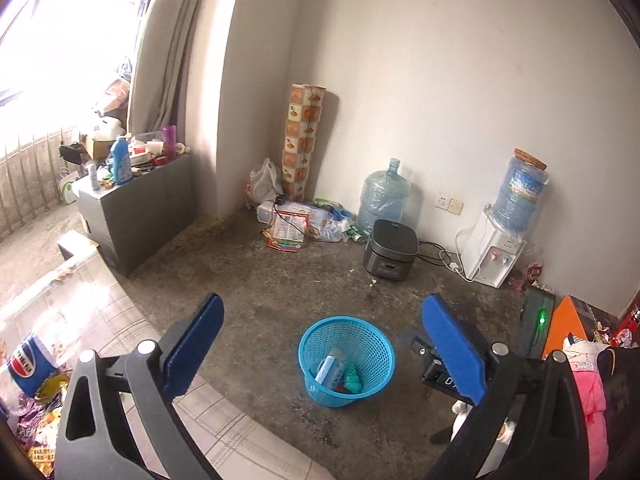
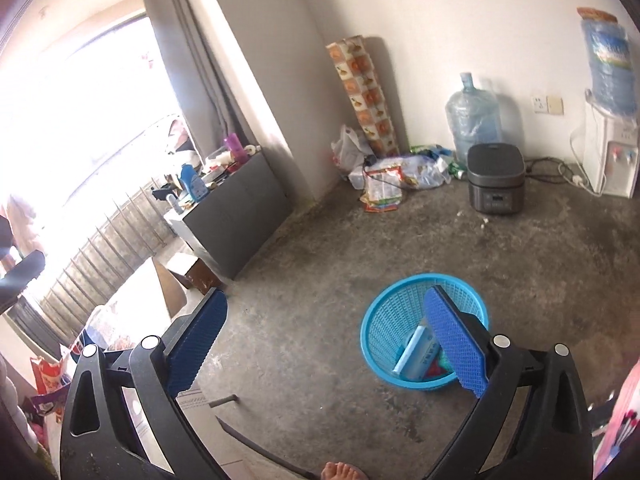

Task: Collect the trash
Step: 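Move both open tools back over the table toward the snack packets, then grasp the purple noodle packet with the right tool and lift it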

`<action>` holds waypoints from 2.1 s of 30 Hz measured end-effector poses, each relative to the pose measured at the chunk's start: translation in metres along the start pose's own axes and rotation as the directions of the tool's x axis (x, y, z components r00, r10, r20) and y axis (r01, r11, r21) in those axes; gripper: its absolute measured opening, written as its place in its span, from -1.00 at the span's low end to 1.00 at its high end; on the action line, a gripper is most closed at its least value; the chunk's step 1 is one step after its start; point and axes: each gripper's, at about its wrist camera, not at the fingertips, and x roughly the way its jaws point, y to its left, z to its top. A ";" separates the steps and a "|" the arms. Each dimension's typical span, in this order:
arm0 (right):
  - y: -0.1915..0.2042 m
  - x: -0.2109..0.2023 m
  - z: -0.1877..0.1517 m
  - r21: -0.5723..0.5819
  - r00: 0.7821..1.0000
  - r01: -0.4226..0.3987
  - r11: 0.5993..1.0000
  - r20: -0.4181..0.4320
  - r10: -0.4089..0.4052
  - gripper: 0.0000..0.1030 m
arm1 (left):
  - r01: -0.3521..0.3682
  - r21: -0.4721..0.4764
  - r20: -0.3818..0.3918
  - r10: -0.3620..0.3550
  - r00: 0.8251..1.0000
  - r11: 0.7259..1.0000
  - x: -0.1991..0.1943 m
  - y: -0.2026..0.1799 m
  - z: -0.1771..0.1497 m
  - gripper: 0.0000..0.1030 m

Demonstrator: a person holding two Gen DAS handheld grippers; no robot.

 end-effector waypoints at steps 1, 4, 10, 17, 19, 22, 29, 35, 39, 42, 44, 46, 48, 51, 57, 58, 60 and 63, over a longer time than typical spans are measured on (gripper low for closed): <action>0.008 -0.005 0.000 -0.028 1.000 -0.009 1.000 0.010 0.009 0.84 | -0.021 -0.010 0.012 0.021 1.000 1.000 -0.011 0.007 -0.004 0.89; 0.027 -0.014 -0.002 -0.094 0.999 -0.038 0.995 0.013 0.040 0.84 | -0.071 -0.065 0.023 0.073 0.997 0.995 -0.042 0.030 -0.017 0.89; 0.064 -0.029 -0.007 -0.228 0.997 -0.064 0.971 0.021 0.070 0.84 | -0.165 -0.103 0.047 0.171 0.984 0.981 -0.102 0.066 -0.045 0.89; 0.098 -0.037 -0.012 -0.296 0.989 -0.141 0.945 0.010 0.151 0.84 | -0.251 -0.152 0.075 0.264 0.962 0.956 -0.159 0.101 -0.074 0.89; 0.108 -0.039 -0.015 -0.304 0.984 -0.170 0.938 0.000 0.178 0.84 | -0.263 -0.175 0.078 0.280 0.957 0.949 -0.172 0.110 -0.081 0.89; 0.123 -0.043 -0.019 -0.312 0.977 -0.206 0.927 -0.019 0.211 0.84 | -0.280 -0.186 0.090 0.300 0.950 0.942 -0.187 0.118 -0.088 0.89; 0.150 -0.049 -0.032 -0.300 0.950 -0.311 0.902 -0.095 0.296 0.84 | -0.312 -0.217 0.086 0.336 0.938 0.925 -0.208 0.131 -0.099 0.89; 0.161 -0.046 -0.039 -0.279 0.933 -0.357 0.891 -0.151 0.327 0.84 | -0.370 -0.247 0.087 0.401 0.912 0.896 -0.229 0.148 -0.116 0.89; 0.166 -0.041 -0.045 -0.226 0.907 -0.411 0.883 -0.202 0.370 0.80 | -0.404 -0.285 0.086 0.443 0.892 0.869 -0.245 0.160 -0.131 0.89; 0.178 -0.035 -0.051 -0.199 0.877 -0.459 0.866 -0.258 0.406 0.73 | -0.423 -0.316 0.089 0.470 0.878 0.849 -0.259 0.169 -0.144 0.88; 0.187 -0.033 -0.056 -0.182 0.854 -0.491 0.852 -0.292 0.430 0.65 | -0.432 -0.334 0.086 0.483 0.871 0.838 -0.265 0.175 -0.151 0.79; 0.196 -0.030 -0.062 -0.162 0.831 -0.519 0.839 -0.325 0.451 0.62 | -0.437 -0.357 0.074 0.492 0.868 0.826 -0.269 0.185 -0.159 0.72; 0.204 -0.027 -0.068 -0.144 0.810 -0.540 0.829 -0.357 0.465 0.56 | -0.438 -0.379 0.058 0.494 0.868 0.815 -0.271 0.194 -0.167 0.63; 0.214 -0.019 -0.076 -0.110 0.775 -0.565 0.818 -0.410 0.480 0.49 | -0.437 -0.405 0.042 0.494 0.869 0.803 -0.273 0.206 -0.177 0.50; 0.232 -0.005 -0.083 -0.035 0.714 -0.597 0.801 -0.478 0.512 0.38 | -0.411 -0.466 0.011 0.470 0.883 0.783 -0.272 0.233 -0.197 0.24; 0.234 -0.002 -0.082 -0.021 0.706 -0.599 0.801 -0.485 0.516 0.35 | -0.400 -0.482 0.007 0.460 0.888 0.779 -0.271 0.237 -0.201 0.17; 0.238 0.007 -0.080 0.013 0.688 -0.602 0.799 -0.499 0.527 0.32 | -0.377 -0.505 0.007 0.441 0.897 0.776 -0.270 0.245 -0.204 0.08; 0.244 0.025 -0.082 0.086 0.656 -0.595 0.799 -0.523 0.545 0.22 | -0.355 -0.518 0.025 0.429 0.903 0.778 -0.267 0.254 -0.200 -0.07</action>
